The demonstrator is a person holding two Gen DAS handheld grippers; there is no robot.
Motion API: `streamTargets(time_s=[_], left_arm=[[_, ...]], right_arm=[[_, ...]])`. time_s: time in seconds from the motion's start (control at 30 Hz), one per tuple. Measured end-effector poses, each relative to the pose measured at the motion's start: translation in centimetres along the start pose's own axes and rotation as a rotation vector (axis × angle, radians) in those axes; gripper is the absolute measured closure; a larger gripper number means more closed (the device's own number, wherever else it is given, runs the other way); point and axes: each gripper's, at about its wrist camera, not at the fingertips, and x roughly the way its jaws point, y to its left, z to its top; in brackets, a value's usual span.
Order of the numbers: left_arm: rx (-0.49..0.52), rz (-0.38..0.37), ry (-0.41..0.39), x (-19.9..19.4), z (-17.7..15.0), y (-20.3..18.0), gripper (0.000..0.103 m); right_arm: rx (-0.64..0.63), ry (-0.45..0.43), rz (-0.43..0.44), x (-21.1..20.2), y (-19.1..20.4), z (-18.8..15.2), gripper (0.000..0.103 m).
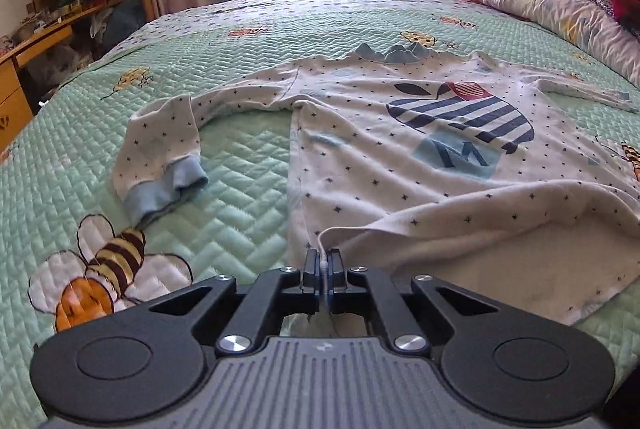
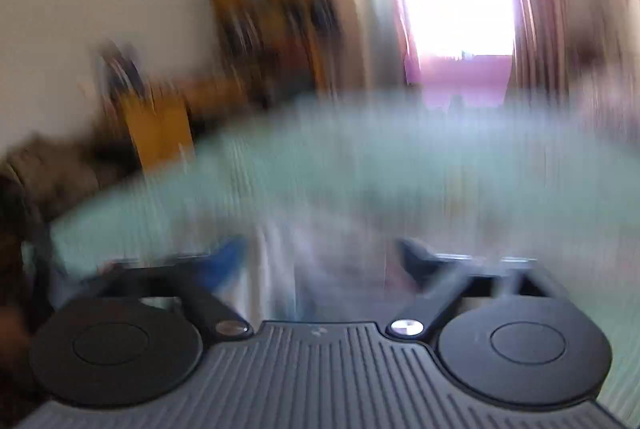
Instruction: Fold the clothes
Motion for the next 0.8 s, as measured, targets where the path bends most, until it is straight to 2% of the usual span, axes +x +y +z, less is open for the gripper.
streamTargets(time_s=[0.07,0.17,0.33,0.43,0.47,0.57,0.63,0.73,0.8], left_arm=[[0.006,-0.002,0.001,-0.3,-0.3,0.1,0.099],[-0.007,0.003,0.006,-0.2,-0.2,0.4,0.098],[-0.012,0.006,-0.004,-0.1,0.0,-0.1,0.092],[0.0,0.013,-0.006,-0.2,0.0,-0.4,0.091],[0.0,0.013,-0.008,-0.2,0.1,-0.3,0.091],[-0.007,0.021,-0.01,-0.2,0.3,-0.2,0.09],[-0.013,0.027,-0.006,0.0,0.5,-0.1,0.09],[-0.006,0.039,-0.003,0.5,0.8,-0.1,0.087],[0.003,0.049,0.007,1.0,0.9,-0.2,0.087]], right_arm=[[0.029,0.086,-0.02,1.2,0.4,-4.9,0.035],[-0.142,0.088,-0.074,0.1,3.7,-9.1,0.034],[-0.332,0.079,-0.227,-1.0,4.0,-9.9,0.035],[-0.362,0.105,-0.208,-1.5,3.3,-9.6,0.052],[-0.374,0.114,-0.184,-1.8,3.5,-9.9,0.054],[-0.369,0.146,-0.102,-1.4,3.2,-9.8,0.062],[-0.325,0.165,-0.057,-0.6,2.9,-9.6,0.062],[-0.267,0.197,-0.072,1.8,0.8,-9.0,0.062],[-0.131,0.184,-0.086,3.0,-2.0,-8.0,0.062]])
